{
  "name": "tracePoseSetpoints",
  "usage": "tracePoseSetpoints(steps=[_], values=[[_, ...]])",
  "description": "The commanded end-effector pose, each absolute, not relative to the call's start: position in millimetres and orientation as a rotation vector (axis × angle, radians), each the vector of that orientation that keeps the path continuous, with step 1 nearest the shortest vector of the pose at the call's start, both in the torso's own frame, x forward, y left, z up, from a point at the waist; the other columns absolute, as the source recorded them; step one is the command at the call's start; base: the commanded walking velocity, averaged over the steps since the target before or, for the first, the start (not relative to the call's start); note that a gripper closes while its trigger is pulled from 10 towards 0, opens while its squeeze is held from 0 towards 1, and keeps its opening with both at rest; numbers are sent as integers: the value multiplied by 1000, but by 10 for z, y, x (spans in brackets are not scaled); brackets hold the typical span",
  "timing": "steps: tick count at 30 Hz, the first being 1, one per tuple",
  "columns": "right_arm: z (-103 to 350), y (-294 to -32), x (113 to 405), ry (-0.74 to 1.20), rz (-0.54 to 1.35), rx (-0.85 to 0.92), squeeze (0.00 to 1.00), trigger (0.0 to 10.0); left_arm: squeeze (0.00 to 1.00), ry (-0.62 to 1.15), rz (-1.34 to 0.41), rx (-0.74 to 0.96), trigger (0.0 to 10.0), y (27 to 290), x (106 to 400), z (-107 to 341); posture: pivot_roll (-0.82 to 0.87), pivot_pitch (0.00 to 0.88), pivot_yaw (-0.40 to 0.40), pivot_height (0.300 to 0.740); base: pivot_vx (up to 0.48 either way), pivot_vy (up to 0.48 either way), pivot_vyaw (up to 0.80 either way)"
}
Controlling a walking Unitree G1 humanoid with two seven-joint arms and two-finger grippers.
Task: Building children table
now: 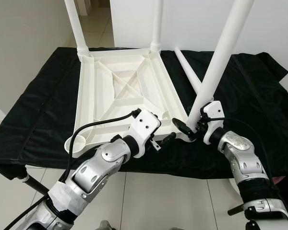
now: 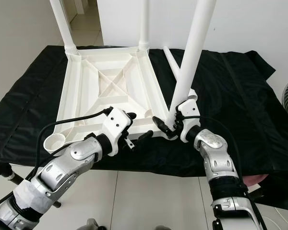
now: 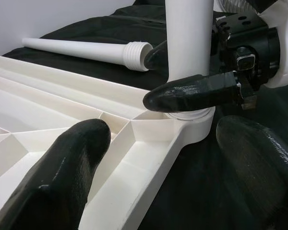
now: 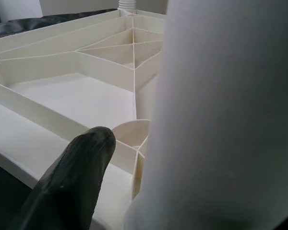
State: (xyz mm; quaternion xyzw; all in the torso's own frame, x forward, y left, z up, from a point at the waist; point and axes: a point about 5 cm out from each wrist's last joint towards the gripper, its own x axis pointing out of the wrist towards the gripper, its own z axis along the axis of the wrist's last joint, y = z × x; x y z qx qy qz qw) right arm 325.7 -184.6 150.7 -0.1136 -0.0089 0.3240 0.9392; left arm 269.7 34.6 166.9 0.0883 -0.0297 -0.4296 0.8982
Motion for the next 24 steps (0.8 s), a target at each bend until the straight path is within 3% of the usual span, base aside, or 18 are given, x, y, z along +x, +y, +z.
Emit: tracePoseSetpoints(steps=[1, 10, 11, 12, 13, 14, 15, 24], values=[[1400, -1816, 3236, 28, 703, -226, 0, 0, 0, -51, -1059, 203, 10000, 328, 2653, 1672, -112, 29, 39, 740, 0, 0, 0], [1328, -1853, 3217, 38, 686, -187, 0, 0, 0, -48, -1062, 200, 10000, 328, 2641, 1665, -117, 36, 43, 740, 0, 0, 0], [1331, -1863, 3220, 35, 670, -181, 0, 4235, 0, -47, -1063, 200, 10000, 327, 2639, 1664, -117, 36, 43, 740, 0, 0, 0], [1331, -1863, 3220, 35, 670, -181, 0, 4235, 0, -47, -1063, 200, 10000, 327, 2639, 1664, -117, 36, 43, 740, 0, 0, 0], [1337, -1870, 3224, 33, 642, -172, 0, 7294, 0, -47, -1065, 199, 10000, 326, 2637, 1663, -120, 38, 44, 740, 0, 0, 0], [1337, -1870, 3224, 33, 642, -172, 0, 7294, 0, -47, -1065, 199, 10000, 326, 2637, 1663, -120, 38, 44, 740, 0, 0, 0], [1338, -1871, 3228, 30, 608, -161, 0, 10000, 0, -47, -1066, 199, 10000, 324, 2634, 1662, -122, 42, 44, 740, 0, 0, 0], [1387, -1785, 3206, 4, 444, -134, 0, 10000, 0, -42, -1074, 193, 10000, 308, 2616, 1649, -127, 51, 41, 740, 0, 0, 0]])
